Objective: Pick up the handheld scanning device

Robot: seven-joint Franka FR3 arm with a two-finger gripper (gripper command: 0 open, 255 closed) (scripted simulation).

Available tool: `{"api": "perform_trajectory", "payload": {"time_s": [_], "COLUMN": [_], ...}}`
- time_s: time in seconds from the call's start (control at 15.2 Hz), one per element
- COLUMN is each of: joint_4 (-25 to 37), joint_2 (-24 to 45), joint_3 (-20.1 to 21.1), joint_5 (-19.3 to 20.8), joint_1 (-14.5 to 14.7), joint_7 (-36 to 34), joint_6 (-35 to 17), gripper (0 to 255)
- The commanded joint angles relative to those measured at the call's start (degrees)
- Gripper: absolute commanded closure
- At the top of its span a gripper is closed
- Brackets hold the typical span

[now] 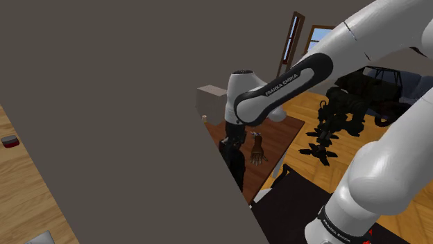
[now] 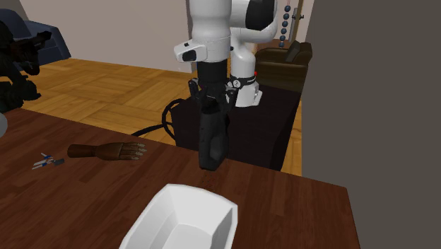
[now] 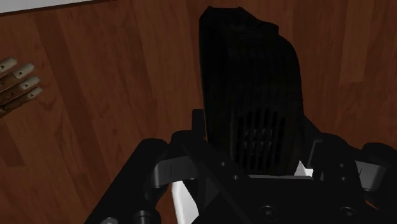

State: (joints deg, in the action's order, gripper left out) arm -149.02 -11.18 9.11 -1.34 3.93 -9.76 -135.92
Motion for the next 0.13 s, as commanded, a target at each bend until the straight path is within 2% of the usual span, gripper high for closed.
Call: {"api": "perform_trajectory", "payload": {"time_s": [0.0, 0.07], "joint_4": [0.43, 0.44], "joint_2": [-0.74, -0.73], "joint_3": [-0.02, -0.02], "joint_5": [-0.14, -0.14], "joint_1": [0.06, 0.06], "joint_7": [0.06, 0.06], "joint_6": [1.1, 1.1], "gripper": [255, 255]}}
